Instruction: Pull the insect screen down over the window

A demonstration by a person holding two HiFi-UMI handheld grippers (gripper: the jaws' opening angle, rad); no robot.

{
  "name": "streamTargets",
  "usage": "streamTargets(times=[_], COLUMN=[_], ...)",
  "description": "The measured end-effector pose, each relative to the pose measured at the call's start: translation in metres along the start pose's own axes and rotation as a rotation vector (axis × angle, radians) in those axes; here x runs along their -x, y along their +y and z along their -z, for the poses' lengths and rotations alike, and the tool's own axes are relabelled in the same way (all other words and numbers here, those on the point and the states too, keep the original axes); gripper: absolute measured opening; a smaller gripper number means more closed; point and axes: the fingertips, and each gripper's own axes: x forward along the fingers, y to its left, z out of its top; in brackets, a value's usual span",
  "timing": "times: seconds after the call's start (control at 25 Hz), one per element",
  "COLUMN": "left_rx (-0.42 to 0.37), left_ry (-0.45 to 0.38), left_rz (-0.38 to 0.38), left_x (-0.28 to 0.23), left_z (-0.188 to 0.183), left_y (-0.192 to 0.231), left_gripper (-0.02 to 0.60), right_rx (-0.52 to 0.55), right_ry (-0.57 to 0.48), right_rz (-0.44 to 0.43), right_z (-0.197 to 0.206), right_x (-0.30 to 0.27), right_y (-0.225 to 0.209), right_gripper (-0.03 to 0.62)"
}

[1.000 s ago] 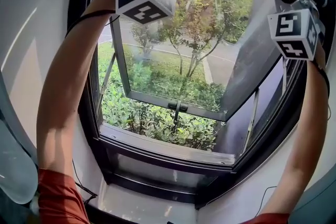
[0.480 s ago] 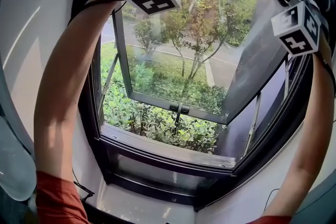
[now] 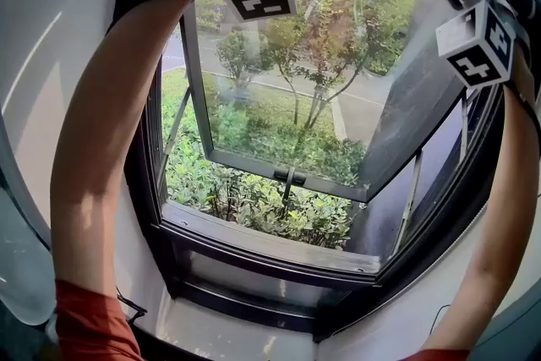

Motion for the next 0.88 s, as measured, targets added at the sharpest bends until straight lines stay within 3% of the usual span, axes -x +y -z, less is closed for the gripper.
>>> streamTargets(times=[0.44,0.88], left_rx=[-0.053,-0.066], left_ry=[0.018,-0.016], left_rz=[-0.007,0.053], left_x=[0.01,0.029], left_z=[0.001,0.002], left_y=[0.0,-0.035], left_gripper=[0.158,0.156], right_rx=[0.02,0.024], right_ry=[-0.003,-0.041], right_rz=[-0.037,-0.063], right_z=[-0.006,-0.004], right_x=[0.007,0.027], right_y=[0.009,0.039], right_gripper=[0.17,0.17])
